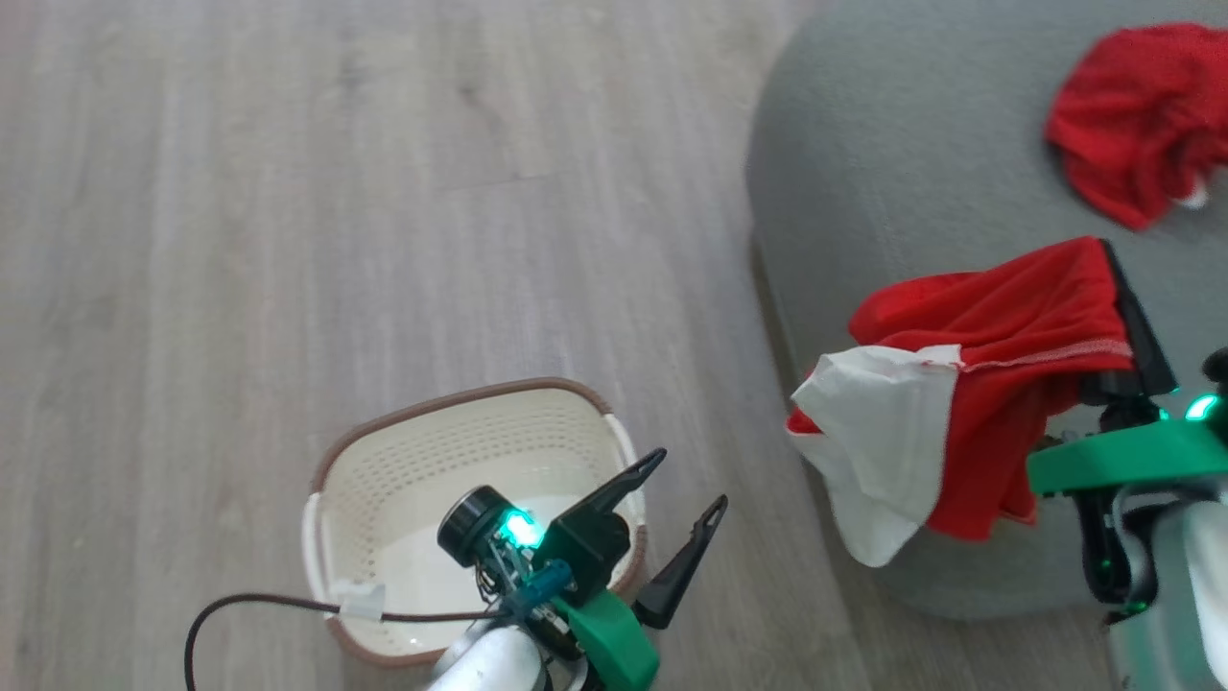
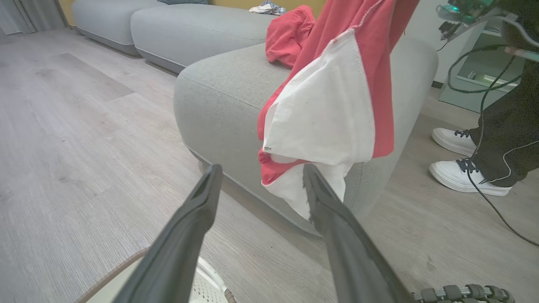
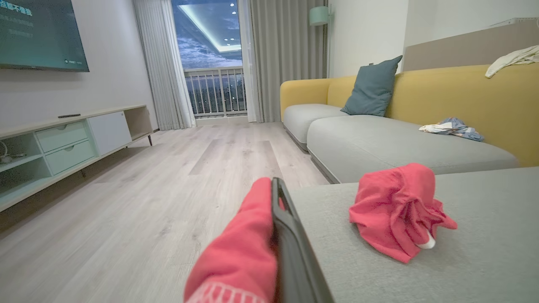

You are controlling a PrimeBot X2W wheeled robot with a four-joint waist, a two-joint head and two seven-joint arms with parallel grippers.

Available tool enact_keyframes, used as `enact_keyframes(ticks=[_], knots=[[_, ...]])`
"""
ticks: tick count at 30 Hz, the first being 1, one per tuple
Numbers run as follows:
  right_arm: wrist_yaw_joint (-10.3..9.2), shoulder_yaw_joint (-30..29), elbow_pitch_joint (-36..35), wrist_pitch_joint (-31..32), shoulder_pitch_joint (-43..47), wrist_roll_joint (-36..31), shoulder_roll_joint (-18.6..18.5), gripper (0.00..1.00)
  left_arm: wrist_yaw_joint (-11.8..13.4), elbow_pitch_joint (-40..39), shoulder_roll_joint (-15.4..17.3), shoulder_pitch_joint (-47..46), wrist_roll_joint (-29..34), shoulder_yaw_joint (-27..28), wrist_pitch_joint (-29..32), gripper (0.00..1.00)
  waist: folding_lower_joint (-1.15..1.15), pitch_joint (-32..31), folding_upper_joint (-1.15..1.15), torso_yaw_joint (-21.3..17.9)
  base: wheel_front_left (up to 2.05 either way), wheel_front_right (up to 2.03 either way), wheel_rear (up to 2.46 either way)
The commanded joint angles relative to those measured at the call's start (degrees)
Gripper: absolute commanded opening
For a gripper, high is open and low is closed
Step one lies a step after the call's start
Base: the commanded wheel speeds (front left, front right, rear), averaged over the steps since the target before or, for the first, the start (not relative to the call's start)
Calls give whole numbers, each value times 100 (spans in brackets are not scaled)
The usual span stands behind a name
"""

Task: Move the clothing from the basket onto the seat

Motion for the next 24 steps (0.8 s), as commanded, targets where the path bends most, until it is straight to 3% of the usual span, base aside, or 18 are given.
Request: enact_keyframes(ticks=[1,12,24], knots=[[-1,40,-249,2,-291,22,-51,0,43,-242,-2,-210,-4,186,-29,100,0,91,0,-315,0,0,0],[-1,-127,-330,2,-318,56,49,0,75,-455,-2,-296,26,246,-29,100,0,267,0,-1431,0,0,0],[-1,-132,-326,2,-254,129,174,0,218,-949,-2,-255,-29,376,-29,100,0,252,0,-2136,0,0,0]])
